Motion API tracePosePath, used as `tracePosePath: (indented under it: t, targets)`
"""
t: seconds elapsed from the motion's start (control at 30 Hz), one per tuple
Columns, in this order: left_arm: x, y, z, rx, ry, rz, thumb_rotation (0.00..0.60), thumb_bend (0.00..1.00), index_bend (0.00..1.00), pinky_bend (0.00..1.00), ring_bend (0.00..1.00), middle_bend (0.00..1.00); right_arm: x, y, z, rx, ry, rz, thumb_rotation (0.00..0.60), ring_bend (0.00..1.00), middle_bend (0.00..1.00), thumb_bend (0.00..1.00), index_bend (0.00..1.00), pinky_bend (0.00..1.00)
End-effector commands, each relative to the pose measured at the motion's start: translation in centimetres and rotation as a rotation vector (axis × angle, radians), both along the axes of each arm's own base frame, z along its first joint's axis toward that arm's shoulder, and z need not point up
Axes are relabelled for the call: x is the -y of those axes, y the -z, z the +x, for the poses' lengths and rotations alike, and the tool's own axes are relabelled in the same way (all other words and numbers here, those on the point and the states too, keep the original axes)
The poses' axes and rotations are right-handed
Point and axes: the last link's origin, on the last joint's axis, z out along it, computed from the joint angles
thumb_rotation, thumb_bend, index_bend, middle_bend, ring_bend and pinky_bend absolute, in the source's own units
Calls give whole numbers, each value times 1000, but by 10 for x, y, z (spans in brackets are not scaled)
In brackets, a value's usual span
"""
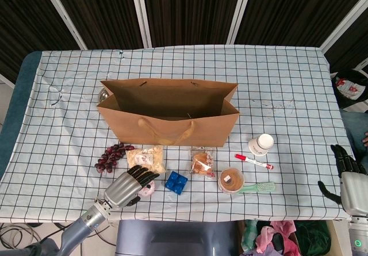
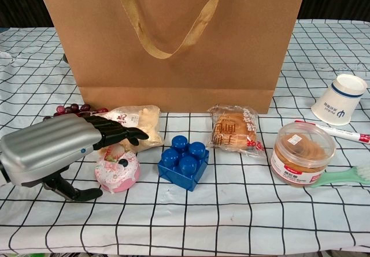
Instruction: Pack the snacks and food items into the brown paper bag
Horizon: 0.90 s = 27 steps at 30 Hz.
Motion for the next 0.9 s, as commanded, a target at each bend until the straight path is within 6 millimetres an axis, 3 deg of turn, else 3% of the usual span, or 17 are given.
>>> tracePosePath:
  t: [0.03, 0.9]
  targets:
    - [0, 0, -1, -3, 0, -3, 600, 249, 127, 196, 157, 208, 0, -1, 0, 1, -1, -3, 600, 168, 66, 201, 19, 213]
    - [-3, 9, 1, -25, -6, -23, 600, 279, 127, 218, 194, 209, -1, -5, -2, 3, 5, -16, 600, 168, 66, 201, 20, 213]
